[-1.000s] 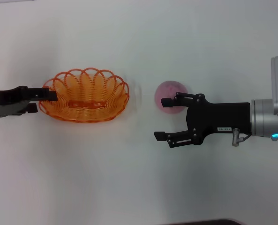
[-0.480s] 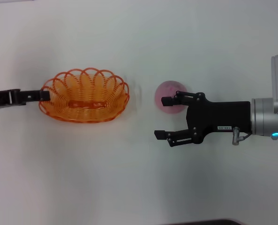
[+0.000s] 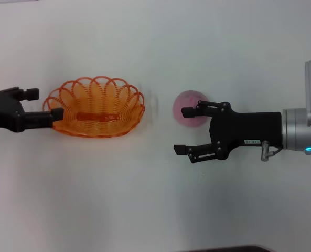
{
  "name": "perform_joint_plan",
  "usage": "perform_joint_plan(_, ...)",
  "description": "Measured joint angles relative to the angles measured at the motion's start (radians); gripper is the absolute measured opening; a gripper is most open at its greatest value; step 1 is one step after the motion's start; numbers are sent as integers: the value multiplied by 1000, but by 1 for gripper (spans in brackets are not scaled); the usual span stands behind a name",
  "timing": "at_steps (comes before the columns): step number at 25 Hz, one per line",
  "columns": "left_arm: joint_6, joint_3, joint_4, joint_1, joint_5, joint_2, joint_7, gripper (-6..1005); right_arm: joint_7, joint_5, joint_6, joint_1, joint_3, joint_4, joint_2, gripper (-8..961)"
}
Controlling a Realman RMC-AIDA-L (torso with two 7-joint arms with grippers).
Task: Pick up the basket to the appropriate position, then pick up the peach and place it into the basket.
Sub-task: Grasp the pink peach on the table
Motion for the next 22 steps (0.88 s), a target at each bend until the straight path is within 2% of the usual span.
perform_joint_plan(4,19,10,0,5,-4,2,92,936,0,0,0,0,0,-2,2,946)
perform_joint_plan(13,19,17,-2,25,-2,5,139,934,0,-1,10,2,1,-2,4,946)
perform_joint_plan(15,24,16,-3,44,-1,4,163,934,0,-2,16,2,0,-2,4,946)
perform_joint_plan(22,28,-4,-15,137,-15,-19,314,934,0,-2,26,3,-1,-2,4,947)
